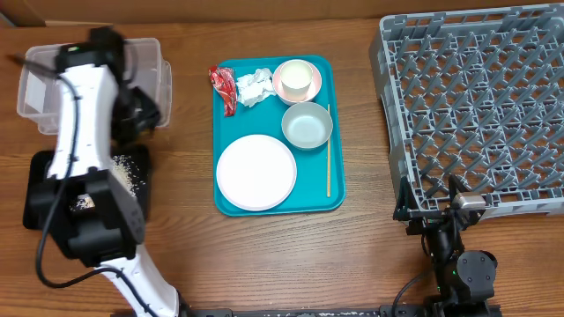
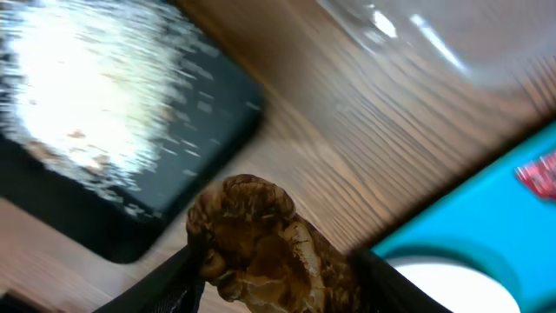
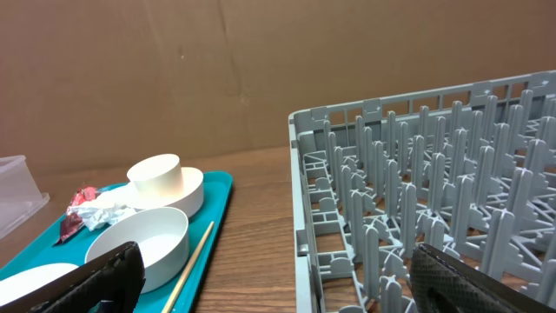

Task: Sort waste into correct bins and load items into the dishwasher
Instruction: 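Carry the food scrap left over the black rice tray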

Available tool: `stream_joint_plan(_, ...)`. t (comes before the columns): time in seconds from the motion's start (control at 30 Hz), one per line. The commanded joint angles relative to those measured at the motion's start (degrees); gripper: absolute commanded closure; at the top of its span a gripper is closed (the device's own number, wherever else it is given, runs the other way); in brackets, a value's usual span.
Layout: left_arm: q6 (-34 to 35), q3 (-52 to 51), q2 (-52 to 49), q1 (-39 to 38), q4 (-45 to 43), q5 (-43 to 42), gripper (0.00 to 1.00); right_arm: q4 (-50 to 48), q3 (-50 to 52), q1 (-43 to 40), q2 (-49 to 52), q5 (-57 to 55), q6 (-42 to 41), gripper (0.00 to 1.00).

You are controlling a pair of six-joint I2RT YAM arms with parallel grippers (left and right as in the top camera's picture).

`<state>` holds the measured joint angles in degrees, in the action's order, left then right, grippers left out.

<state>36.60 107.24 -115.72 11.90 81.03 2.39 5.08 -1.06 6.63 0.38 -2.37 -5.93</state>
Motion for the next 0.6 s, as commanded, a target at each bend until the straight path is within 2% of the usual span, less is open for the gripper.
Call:
stream_joint_plan(0.0, -1.92, 0.81, 1.84, 4.83, 0.2, 1.9, 0.45, -0.46, 0.59, 0.15, -0.2, -0.52, 0.39, 0.0)
stream_joint_plan(0.33, -1.99, 0.74, 1.62, 16.24, 1.05, 6.03, 0.44, -0.46, 0.59, 0.15, -0.2, -0.5, 0.39, 0.0)
stream_joint_plan(0.57, -1.75, -1.62, 1.62, 18.64, 0.46, 8.09, 0.43, -0.46, 0.59, 0.15, -0.2, -0.52, 0.39, 0.0)
